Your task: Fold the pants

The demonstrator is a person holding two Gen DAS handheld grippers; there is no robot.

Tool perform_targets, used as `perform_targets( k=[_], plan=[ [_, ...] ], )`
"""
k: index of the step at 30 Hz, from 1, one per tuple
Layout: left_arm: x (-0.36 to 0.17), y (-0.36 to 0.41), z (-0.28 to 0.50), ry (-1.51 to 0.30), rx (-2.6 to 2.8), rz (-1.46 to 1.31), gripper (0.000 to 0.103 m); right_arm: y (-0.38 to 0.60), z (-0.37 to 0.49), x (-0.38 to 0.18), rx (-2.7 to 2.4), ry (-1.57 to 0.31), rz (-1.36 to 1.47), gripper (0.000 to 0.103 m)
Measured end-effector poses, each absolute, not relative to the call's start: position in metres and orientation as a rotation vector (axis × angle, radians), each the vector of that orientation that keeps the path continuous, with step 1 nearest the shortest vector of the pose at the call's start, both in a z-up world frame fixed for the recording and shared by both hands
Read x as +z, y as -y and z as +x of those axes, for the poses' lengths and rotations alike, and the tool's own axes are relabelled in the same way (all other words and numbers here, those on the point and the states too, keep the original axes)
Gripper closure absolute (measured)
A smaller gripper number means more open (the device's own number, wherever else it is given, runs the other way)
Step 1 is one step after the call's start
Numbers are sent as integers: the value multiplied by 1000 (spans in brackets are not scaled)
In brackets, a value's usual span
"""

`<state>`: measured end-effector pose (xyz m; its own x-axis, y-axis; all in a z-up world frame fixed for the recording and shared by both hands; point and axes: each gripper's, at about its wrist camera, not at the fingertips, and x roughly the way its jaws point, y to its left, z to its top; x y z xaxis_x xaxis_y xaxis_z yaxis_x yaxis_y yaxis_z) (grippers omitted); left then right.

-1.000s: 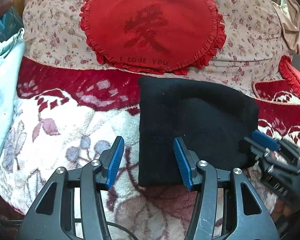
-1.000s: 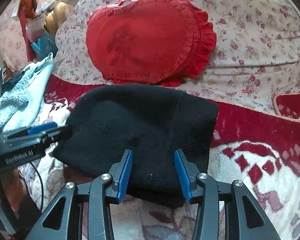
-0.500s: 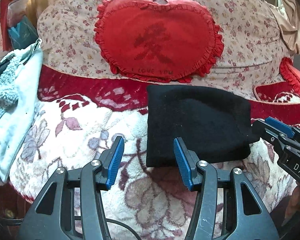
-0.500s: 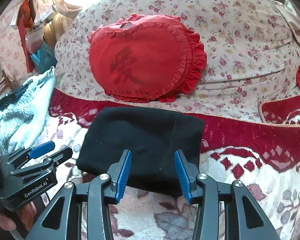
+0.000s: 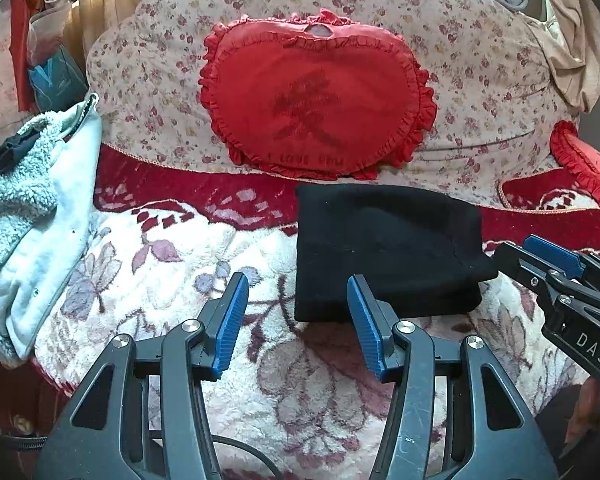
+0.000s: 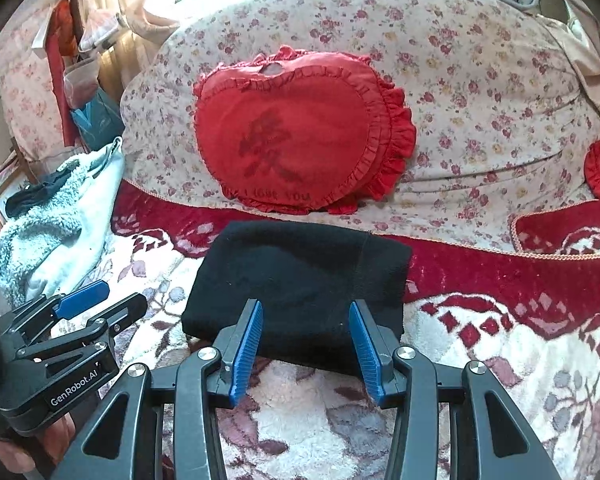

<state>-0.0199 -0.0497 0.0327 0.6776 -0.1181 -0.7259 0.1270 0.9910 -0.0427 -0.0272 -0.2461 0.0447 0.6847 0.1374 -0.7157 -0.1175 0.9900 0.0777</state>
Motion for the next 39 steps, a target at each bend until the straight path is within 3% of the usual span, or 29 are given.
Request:
perform_targets(
  k=[39],
  plan=[
    [41,59,-38,-785,-154,27,52,243,-38,47,152,-817,26,59]
  ],
)
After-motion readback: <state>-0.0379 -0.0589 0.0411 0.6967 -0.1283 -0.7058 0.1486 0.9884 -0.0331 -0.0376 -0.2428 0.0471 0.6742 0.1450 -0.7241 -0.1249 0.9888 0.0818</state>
